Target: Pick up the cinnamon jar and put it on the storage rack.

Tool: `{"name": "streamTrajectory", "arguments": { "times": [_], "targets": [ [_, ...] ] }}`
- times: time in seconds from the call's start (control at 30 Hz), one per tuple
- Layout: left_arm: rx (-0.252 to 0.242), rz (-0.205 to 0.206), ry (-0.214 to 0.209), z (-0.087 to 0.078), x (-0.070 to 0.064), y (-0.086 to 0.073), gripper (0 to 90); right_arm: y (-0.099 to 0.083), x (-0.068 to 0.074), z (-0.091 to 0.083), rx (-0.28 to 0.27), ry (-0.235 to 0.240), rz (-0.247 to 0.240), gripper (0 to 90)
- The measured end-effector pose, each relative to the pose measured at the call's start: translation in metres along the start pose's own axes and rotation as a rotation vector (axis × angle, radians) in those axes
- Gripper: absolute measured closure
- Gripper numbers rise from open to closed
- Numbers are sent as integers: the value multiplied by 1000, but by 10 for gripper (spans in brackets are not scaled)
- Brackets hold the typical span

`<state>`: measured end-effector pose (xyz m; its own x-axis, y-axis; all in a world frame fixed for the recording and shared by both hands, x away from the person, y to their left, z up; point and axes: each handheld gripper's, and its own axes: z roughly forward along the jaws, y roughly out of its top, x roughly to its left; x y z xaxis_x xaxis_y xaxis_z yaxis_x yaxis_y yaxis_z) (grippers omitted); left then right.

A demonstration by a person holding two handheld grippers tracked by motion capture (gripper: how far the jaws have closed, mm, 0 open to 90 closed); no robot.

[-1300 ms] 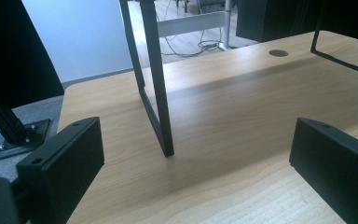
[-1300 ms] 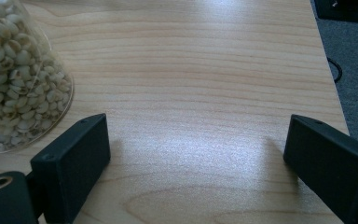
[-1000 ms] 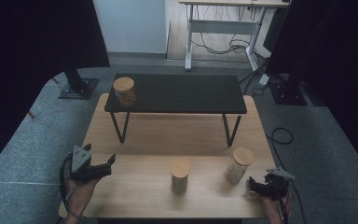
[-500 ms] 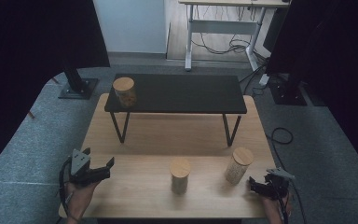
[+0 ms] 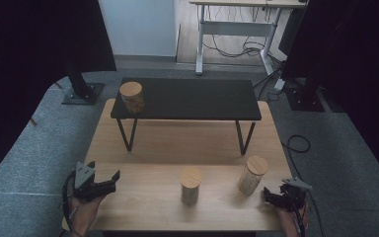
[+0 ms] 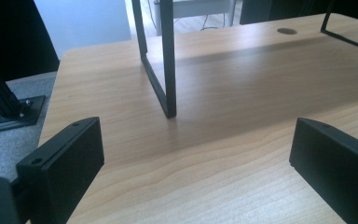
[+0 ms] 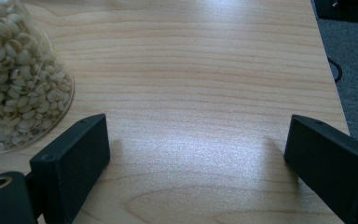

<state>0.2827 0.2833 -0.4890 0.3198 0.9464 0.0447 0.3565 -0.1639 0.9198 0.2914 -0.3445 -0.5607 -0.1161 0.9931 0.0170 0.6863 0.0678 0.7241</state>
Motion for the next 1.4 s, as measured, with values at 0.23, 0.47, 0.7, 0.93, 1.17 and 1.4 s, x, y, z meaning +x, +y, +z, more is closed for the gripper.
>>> {"name": "streamTrajectory", "arguments": {
  "times": [0.23,0.47,0.7,0.93,1.17,1.4],
  "targets": [
    [7,-2,3,1,-1,-5,28,0,0,0,0,0,0,63],
    [17,8,7,3,-3,-8,28,0,0,0,0,0,0,63],
    [27,12,10,4,-4,-11,28,0,0,0,0,0,0,63],
    [40,10,8,7,-5,-16,28,0,0,0,0,0,0,63],
    [55,6,7,8,-5,-21,28,0,0,0,1,0,0,63],
    [69,3,9,9,-4,-24,28,0,0,0,0,0,0,63]
  ]
}}
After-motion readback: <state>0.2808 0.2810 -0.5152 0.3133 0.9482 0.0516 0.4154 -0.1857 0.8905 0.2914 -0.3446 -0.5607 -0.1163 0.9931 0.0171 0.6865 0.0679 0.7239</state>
